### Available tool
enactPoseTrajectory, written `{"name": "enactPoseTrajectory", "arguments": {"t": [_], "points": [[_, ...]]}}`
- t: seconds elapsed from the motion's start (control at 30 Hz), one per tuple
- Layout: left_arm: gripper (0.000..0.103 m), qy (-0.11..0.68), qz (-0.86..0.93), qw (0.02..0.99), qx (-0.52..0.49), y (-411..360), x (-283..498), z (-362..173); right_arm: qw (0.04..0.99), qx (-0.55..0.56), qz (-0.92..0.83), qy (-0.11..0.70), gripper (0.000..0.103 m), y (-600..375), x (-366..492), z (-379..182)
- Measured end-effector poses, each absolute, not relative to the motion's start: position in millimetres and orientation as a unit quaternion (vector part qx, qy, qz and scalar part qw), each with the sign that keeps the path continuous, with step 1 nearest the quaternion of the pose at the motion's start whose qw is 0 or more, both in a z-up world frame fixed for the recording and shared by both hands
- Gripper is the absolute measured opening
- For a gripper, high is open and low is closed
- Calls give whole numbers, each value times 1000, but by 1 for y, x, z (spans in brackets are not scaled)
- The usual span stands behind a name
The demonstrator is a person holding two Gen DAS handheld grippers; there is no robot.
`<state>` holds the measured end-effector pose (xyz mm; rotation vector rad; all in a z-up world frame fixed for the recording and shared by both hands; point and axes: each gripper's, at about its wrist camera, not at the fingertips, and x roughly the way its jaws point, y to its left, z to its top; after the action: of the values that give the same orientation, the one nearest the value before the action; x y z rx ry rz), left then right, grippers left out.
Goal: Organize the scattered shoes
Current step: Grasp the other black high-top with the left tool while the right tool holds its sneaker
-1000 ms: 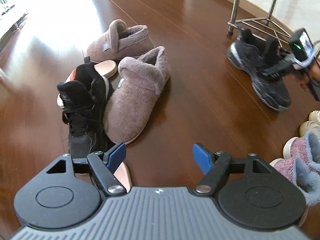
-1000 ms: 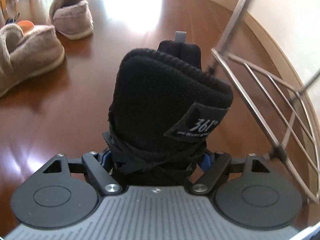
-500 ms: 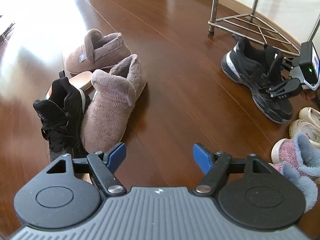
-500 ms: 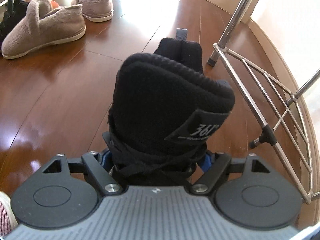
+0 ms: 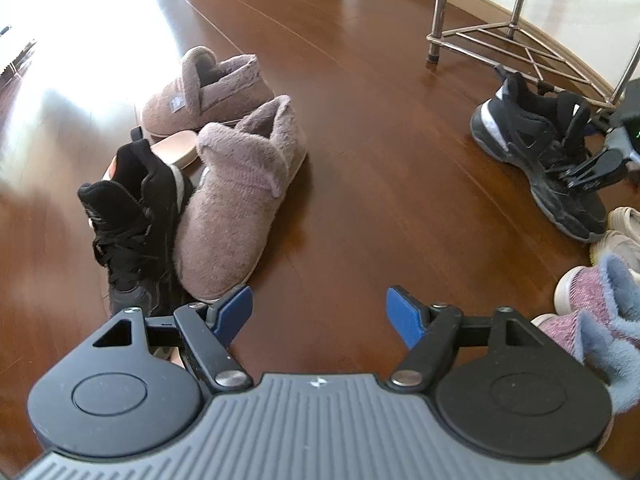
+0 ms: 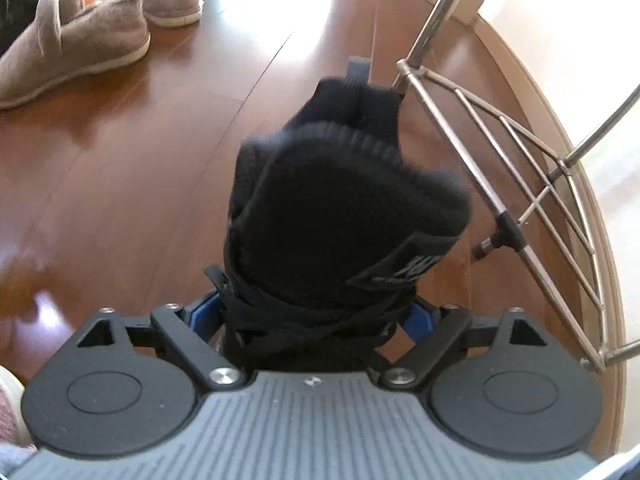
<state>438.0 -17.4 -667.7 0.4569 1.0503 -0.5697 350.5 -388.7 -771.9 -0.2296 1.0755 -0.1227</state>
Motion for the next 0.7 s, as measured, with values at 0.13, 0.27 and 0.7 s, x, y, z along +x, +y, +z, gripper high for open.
{"name": "enactPoseTrajectory", "arguments": {"t": [0.13,0.27,0.7], "points": [[75,495,-247,804,216,10,447,-669,877,-87,-132,454,100,-377,324,-715],[78,489,-210,813,237,60,461,-674,891,-1,-234,389,102,-362,286,-663],[85,477,-137,840,220,140,513,-719,925,87,-85,360,101,-256,334,-643]]}}
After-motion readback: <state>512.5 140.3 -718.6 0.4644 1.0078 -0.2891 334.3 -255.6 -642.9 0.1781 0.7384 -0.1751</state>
